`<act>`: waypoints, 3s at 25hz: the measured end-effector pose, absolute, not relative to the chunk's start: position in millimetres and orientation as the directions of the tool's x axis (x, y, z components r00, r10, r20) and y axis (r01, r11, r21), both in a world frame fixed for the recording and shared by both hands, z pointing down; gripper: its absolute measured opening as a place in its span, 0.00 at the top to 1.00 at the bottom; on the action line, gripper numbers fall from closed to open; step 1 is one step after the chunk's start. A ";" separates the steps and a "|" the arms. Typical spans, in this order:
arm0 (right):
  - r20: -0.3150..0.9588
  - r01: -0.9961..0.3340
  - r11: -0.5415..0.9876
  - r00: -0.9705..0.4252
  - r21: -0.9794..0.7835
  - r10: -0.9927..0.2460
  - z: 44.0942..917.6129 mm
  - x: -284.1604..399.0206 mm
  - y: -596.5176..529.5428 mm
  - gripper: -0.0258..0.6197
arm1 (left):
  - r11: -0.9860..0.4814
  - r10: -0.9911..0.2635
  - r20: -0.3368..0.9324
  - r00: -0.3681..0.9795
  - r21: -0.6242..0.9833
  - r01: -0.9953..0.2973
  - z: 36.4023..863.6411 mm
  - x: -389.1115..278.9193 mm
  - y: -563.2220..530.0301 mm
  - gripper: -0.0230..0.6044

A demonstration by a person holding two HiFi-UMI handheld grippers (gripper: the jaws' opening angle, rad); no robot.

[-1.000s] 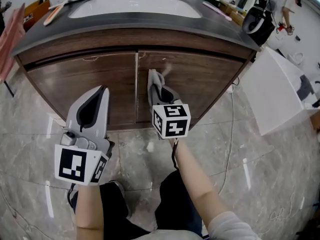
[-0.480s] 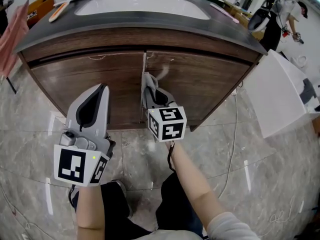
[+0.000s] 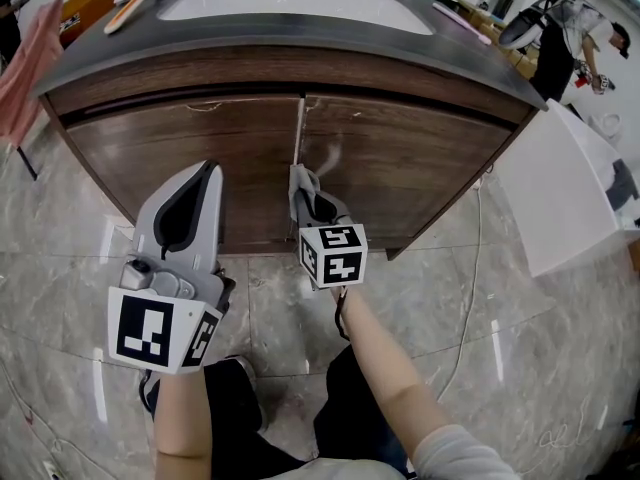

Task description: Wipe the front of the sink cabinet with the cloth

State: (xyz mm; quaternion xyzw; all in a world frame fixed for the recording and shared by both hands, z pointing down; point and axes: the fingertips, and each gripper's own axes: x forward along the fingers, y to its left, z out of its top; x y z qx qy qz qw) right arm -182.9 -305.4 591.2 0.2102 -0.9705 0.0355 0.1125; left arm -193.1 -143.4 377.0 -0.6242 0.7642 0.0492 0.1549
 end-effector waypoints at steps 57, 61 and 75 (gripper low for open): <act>0.281 -0.897 0.443 -0.424 0.004 -0.861 604.8 89.9 -531.3 0.95 | 0.185 -0.954 -0.265 -0.142 -0.141 -0.973 389.8 -175.1 -164.4 0.96; 0.313 -0.877 0.474 -0.429 0.082 -0.847 629.1 79.3 -526.4 0.95 | 0.183 -0.957 -0.253 -0.141 -0.151 -0.971 392.5 -172.9 -164.6 0.96; 0.439 -0.851 0.519 -0.438 0.079 -0.785 692.7 58.6 -508.8 0.95 | 0.208 -0.955 -0.246 -0.168 -0.147 -0.967 398.1 -183.0 -147.7 0.96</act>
